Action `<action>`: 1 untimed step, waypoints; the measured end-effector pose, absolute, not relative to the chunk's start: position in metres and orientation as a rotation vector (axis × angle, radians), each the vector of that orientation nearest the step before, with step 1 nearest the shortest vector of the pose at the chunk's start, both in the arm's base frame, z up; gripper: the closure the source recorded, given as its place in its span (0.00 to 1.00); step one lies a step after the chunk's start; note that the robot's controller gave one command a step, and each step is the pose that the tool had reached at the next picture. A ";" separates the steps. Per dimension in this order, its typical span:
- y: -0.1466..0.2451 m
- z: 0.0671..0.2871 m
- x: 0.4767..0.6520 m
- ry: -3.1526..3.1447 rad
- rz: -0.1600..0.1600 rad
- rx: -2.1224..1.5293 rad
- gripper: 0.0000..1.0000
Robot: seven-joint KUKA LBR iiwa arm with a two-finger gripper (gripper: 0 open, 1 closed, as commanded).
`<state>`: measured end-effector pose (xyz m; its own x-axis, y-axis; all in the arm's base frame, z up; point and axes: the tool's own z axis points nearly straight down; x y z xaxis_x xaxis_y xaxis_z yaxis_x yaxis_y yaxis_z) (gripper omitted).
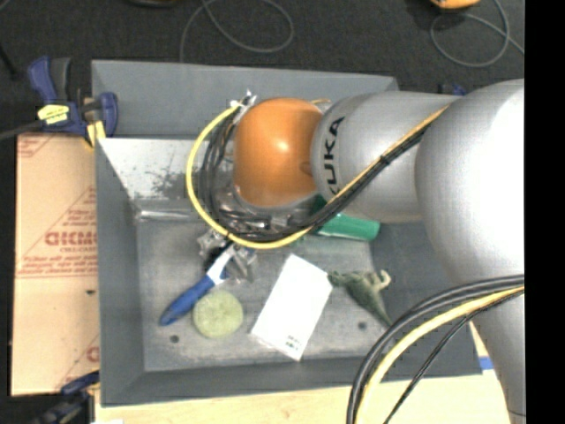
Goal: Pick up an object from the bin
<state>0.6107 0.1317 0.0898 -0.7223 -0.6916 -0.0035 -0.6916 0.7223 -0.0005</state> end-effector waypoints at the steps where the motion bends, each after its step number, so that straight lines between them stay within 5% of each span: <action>1: 0.131 0.111 0.610 2.916 -0.001 -1.172 1.00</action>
Offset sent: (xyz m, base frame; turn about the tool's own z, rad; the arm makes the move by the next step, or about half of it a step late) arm -0.0001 -0.0001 0.0010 0.0000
